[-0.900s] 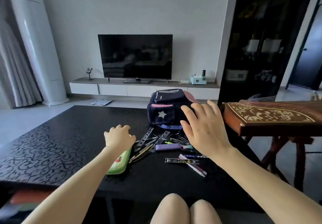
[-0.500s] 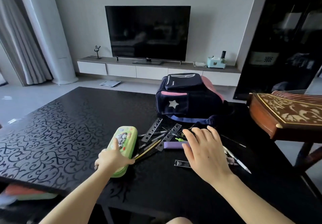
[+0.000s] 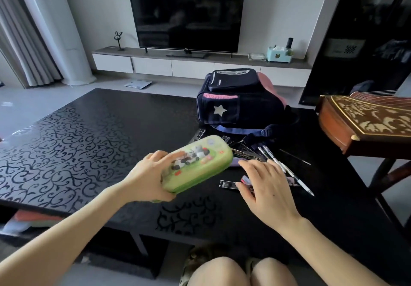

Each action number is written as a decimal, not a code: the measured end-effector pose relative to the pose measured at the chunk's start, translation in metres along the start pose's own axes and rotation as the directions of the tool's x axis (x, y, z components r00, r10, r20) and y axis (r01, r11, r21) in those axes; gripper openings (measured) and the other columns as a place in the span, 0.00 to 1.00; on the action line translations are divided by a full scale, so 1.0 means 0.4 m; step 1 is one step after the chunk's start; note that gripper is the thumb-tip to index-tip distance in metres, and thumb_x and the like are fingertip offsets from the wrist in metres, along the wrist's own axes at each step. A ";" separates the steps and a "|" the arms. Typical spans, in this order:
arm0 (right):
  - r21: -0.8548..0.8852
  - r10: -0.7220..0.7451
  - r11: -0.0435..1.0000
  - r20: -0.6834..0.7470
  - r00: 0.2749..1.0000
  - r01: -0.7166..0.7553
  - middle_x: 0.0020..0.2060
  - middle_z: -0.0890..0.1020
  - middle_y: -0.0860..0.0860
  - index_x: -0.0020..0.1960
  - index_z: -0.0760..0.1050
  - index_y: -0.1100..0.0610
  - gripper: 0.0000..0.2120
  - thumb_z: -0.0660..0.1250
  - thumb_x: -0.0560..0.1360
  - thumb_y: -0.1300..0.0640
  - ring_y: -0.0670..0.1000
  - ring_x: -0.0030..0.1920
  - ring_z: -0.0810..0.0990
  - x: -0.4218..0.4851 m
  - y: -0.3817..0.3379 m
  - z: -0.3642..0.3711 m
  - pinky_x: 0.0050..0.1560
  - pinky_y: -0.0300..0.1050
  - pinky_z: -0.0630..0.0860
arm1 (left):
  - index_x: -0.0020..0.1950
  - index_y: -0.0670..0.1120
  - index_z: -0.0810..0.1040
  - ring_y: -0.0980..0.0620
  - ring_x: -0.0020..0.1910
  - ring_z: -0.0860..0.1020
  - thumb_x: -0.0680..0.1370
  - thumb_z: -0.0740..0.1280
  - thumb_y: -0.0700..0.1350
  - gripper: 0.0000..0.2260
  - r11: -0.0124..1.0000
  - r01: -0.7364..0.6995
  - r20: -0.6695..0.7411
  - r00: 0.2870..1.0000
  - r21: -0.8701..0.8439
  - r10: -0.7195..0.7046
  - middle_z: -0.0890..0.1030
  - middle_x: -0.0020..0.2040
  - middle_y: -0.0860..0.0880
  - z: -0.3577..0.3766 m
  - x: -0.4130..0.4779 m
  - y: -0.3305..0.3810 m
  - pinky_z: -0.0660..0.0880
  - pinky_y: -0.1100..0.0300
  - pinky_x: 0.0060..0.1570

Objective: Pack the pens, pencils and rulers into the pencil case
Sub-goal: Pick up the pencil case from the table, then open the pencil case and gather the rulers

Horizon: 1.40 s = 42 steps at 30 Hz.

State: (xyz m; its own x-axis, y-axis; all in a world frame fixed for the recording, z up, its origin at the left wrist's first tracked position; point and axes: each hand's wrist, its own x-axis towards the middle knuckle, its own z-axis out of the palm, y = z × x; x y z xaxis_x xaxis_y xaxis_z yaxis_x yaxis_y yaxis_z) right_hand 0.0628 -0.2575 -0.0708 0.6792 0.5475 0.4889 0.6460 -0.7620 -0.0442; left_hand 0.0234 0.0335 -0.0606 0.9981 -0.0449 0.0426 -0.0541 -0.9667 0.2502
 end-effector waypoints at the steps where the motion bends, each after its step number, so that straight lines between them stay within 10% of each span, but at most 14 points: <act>1: 0.010 -0.008 1.000 0.028 1.000 0.008 0.52 0.78 0.51 0.64 0.69 0.56 0.22 0.58 0.75 0.45 0.54 0.51 0.77 -0.017 0.003 -0.003 0.60 0.53 0.70 | 0.68 0.68 0.49 0.49 0.61 0.66 0.56 0.69 0.62 0.45 0.996 -0.088 0.049 0.995 0.030 0.087 0.66 0.64 0.52 0.019 -0.003 0.033 0.70 0.57 0.57; 11: -0.054 -0.072 0.993 0.437 0.897 0.106 0.66 0.72 0.55 0.71 0.63 0.51 0.36 0.58 0.69 0.33 0.57 0.66 0.70 -0.158 0.052 0.048 0.68 0.53 0.65 | 0.71 0.63 0.54 0.48 0.65 0.65 0.59 0.74 0.55 0.45 0.901 -0.425 0.275 0.879 0.083 0.389 0.64 0.69 0.49 0.173 0.042 0.193 0.63 0.54 0.65; 20: 0.206 -0.034 0.973 0.567 0.823 -0.102 0.71 0.67 0.45 0.72 0.62 0.47 0.30 0.65 0.73 0.42 0.48 0.71 0.64 -0.111 0.063 0.021 0.70 0.43 0.57 | 0.66 0.65 0.66 0.55 0.65 0.70 0.62 0.73 0.55 0.34 0.951 -0.131 0.395 0.887 -0.280 0.239 0.73 0.65 0.56 0.149 0.039 0.149 0.67 0.58 0.63; 24: 0.411 0.164 0.771 0.609 0.776 -0.486 0.57 0.79 0.40 0.61 0.76 0.45 0.18 0.65 0.73 0.42 0.41 0.58 0.75 -0.029 0.105 -0.008 0.58 0.36 0.69 | 0.47 0.63 0.78 0.57 0.45 0.79 0.69 0.74 0.46 0.13 0.759 0.063 0.184 0.980 -0.648 0.075 0.82 0.46 0.55 0.114 0.068 0.099 0.75 0.59 0.51; 29: 0.563 0.503 0.325 0.577 0.643 -0.760 0.41 0.84 0.51 0.48 0.82 0.56 0.17 0.58 0.79 0.46 0.48 0.44 0.80 0.028 0.176 0.056 0.47 0.39 0.73 | 0.43 0.66 0.80 0.60 0.39 0.80 0.73 0.70 0.39 0.19 0.738 0.058 0.116 0.993 -0.673 0.028 0.82 0.40 0.60 0.122 0.096 0.065 0.79 0.55 0.48; 33: 0.335 0.523 0.574 0.552 0.649 -0.748 0.34 0.83 0.46 0.38 0.82 0.52 0.03 0.71 0.68 0.54 0.49 0.39 0.80 0.038 0.245 0.128 0.44 0.45 0.75 | 0.51 0.59 0.81 0.56 0.46 0.82 0.72 0.71 0.37 0.17 0.731 0.034 0.163 0.981 -0.682 0.106 0.84 0.47 0.58 0.104 0.097 0.033 0.79 0.58 0.50; 37: -0.023 0.433 0.845 0.616 0.658 -0.534 0.31 0.76 0.41 0.36 0.75 0.45 0.03 0.64 0.68 0.49 0.48 0.41 0.73 0.046 0.232 0.162 0.48 0.44 0.70 | 0.51 0.59 0.81 0.56 0.46 0.82 0.70 0.73 0.39 0.16 0.729 0.110 0.234 0.970 -0.676 0.072 0.85 0.47 0.53 0.088 0.100 -0.007 0.78 0.64 0.46; 42: -0.062 0.397 0.905 0.478 0.783 -0.421 0.32 0.79 0.47 0.35 0.70 0.48 0.10 0.64 0.71 0.44 0.51 0.42 0.77 0.020 0.226 0.204 0.41 0.44 0.65 | 0.56 0.47 0.78 0.47 0.43 0.83 0.73 0.69 0.35 0.14 0.533 0.278 0.244 0.960 -0.799 -0.136 0.83 0.49 0.42 0.112 0.115 -0.033 0.81 0.55 0.41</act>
State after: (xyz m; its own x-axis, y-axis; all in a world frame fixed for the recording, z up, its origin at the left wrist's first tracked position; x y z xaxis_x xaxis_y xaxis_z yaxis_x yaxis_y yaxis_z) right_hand 0.1549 -0.2936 -0.1419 0.9553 0.2913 -0.0509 0.2769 -0.9415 -0.1920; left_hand 0.0712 0.0330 -0.1052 0.9731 0.0265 -0.2289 0.2248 -0.3265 0.9181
